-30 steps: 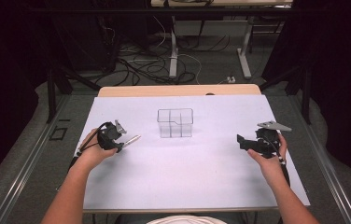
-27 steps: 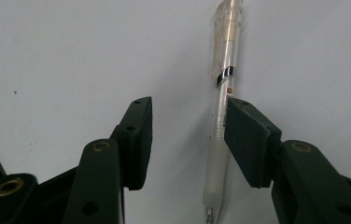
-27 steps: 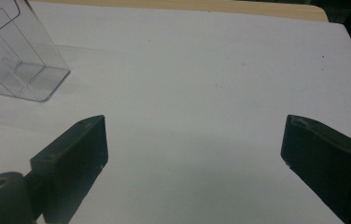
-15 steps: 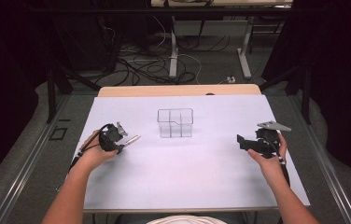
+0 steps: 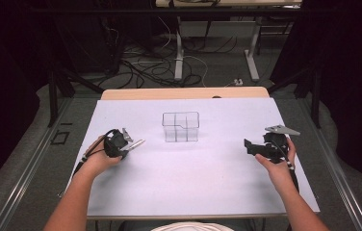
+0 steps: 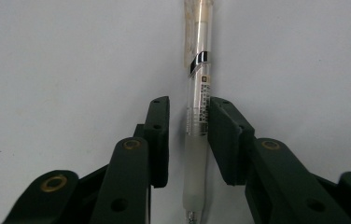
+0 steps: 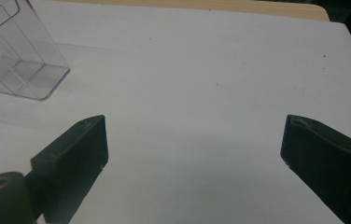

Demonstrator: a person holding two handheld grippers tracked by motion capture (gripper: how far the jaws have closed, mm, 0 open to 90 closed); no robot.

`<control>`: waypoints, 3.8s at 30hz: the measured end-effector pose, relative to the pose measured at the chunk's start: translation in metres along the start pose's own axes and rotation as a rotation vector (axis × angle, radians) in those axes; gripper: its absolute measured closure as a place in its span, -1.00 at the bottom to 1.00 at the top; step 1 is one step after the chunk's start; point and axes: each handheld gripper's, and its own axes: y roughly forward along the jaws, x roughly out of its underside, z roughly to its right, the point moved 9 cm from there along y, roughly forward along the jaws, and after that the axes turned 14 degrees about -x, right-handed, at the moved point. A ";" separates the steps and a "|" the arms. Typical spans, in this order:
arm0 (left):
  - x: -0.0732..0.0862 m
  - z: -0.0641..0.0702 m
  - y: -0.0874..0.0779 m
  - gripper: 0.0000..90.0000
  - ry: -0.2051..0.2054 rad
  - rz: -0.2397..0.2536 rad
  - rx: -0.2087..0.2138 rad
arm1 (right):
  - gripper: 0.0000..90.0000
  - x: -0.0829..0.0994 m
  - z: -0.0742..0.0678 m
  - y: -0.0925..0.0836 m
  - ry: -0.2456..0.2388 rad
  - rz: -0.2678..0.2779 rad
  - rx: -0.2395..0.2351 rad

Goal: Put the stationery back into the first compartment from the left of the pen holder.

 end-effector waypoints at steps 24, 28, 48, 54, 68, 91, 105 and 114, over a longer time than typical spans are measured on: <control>0.000 0.002 -0.001 0.76 0.023 -0.013 0.024 | -0.84 0.000 0.000 0.000 0.007 0.004 -0.001; 0.001 0.002 -0.002 0.76 0.016 -0.022 0.030 | -0.84 0.000 -0.001 0.000 0.010 0.004 -0.003; -0.011 -0.007 -0.028 0.76 -0.030 0.041 0.046 | -0.83 0.000 -0.001 0.000 -0.004 0.003 0.001; -0.019 -0.005 -0.044 0.76 -0.042 0.051 0.072 | -0.83 -0.001 -0.001 0.000 -0.014 0.000 0.001; -0.032 0.009 -0.081 0.76 -0.098 0.117 0.179 | -0.83 -0.010 -0.031 0.004 -0.199 -0.007 -0.020; -0.043 0.042 -0.080 0.76 -0.070 0.121 0.283 | -1.00 0.002 -0.074 0.016 -0.583 -0.114 0.009; -0.064 0.063 -0.085 0.76 -0.003 0.139 0.316 | -0.65 0.006 -0.099 0.019 -0.894 -0.194 0.059; -0.085 0.079 -0.089 0.76 0.042 0.154 0.342 | -0.39 0.007 -0.123 0.023 -0.982 -0.196 -0.003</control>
